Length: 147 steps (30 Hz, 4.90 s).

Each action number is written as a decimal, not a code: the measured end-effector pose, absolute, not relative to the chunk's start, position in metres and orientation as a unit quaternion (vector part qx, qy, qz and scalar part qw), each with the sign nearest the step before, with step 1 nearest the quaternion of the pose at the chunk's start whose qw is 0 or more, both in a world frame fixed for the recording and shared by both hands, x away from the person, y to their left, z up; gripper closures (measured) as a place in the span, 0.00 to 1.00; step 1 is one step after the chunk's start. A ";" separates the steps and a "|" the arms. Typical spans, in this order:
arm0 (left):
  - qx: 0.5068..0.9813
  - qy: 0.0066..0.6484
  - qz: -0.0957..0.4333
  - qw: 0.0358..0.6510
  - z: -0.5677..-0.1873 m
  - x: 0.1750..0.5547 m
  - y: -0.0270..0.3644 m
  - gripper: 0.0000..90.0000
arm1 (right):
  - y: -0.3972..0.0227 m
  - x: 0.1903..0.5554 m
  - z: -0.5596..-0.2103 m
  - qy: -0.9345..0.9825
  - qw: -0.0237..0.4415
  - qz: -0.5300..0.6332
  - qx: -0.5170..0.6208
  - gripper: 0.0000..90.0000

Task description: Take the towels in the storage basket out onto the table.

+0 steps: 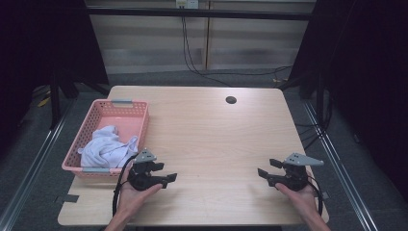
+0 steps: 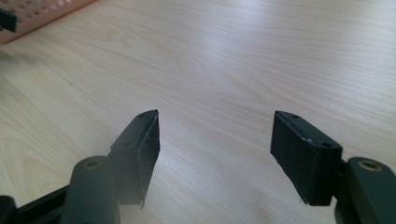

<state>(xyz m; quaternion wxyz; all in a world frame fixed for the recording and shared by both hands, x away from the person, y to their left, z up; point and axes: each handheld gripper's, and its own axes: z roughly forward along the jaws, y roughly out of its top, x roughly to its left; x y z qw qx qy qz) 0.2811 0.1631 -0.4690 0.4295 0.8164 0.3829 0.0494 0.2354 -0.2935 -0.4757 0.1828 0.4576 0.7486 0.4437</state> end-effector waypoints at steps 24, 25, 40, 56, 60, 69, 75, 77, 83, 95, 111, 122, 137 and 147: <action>0.798 0.386 0.094 0.453 -0.435 0.275 0.191 0.35 | -0.286 0.229 -0.473 0.761 0.157 0.461 0.428 0.27; 0.792 0.392 0.096 0.458 -0.433 0.276 0.194 0.35 | -0.286 0.229 -0.473 0.761 0.155 0.464 0.427 0.27; 0.770 0.432 0.141 0.448 -0.394 0.302 0.260 0.29 | -0.282 0.231 -0.475 0.769 0.147 0.457 0.422 0.24; 0.775 0.495 0.156 0.361 -0.394 0.331 0.334 0.20 | -0.276 0.234 -0.478 0.786 0.129 0.443 0.412 0.25; 0.781 0.499 0.136 0.351 -0.401 0.344 0.340 0.18 | -0.275 0.234 -0.478 0.786 0.134 0.441 0.412 0.26; 0.790 0.526 0.108 0.297 -0.424 0.373 0.345 0.18 | -0.276 0.234 -0.478 0.784 0.135 0.444 0.413 0.26; 0.815 0.511 0.089 0.259 -0.430 0.380 0.331 0.10 | -0.275 0.235 -0.479 0.785 0.135 0.442 0.413 0.25; 0.819 0.514 0.075 0.243 -0.434 0.383 0.327 0.04 | -0.274 0.235 -0.479 0.785 0.135 0.442 0.412 0.25; 0.820 0.528 0.047 0.217 -0.441 0.393 0.329 0.00 | -0.274 0.234 -0.478 0.788 0.132 0.441 0.409 0.25; 0.842 0.523 0.023 0.131 -0.456 0.414 0.311 0.00 | -0.273 0.234 -0.479 0.791 0.132 0.438 0.406 0.25; 0.832 0.544 0.061 0.088 -0.460 0.419 0.305 0.24 | -0.271 0.233 -0.478 0.797 0.127 0.436 0.398 0.25; 0.824 0.542 0.054 0.156 -0.448 0.412 0.321 0.56 | -0.267 0.235 -0.480 0.798 0.129 0.429 0.403 0.24; 0.807 0.544 0.044 0.224 -0.430 0.401 0.337 0.56 | -0.269 0.235 -0.479 0.795 0.129 0.429 0.408 0.24; 0.790 0.549 0.050 0.269 -0.413 0.396 0.347 0.56 | -0.269 0.235 -0.479 0.795 0.125 0.430 0.409 0.24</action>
